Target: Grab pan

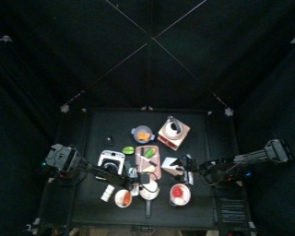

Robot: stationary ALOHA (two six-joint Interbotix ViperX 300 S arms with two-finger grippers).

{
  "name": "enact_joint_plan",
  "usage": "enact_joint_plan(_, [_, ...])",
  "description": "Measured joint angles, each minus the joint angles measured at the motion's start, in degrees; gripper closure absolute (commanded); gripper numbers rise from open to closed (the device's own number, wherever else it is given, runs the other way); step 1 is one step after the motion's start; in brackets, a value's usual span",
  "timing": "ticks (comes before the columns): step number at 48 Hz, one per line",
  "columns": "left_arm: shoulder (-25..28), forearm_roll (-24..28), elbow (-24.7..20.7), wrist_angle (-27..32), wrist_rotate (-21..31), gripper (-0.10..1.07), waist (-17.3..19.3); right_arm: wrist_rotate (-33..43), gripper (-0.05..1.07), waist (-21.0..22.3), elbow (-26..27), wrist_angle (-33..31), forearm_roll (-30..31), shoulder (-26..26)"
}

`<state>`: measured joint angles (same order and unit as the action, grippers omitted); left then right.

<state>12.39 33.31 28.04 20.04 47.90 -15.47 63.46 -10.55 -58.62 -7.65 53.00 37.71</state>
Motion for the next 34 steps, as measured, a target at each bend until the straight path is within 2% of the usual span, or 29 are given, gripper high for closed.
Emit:
enact_joint_plan(11, [0.88, -0.09, -0.53, 0.09, 0.00, 0.13, 0.09, 0.00, 0.00, 0.09, 0.00, 0.00, 0.00, 0.00])
enact_joint_plan(34, [1.58, -0.18, -0.70, 0.70, -0.09, 0.33, 0.88, 0.00, 0.00, 0.09, -0.35, -0.09, 0.00, 0.09])
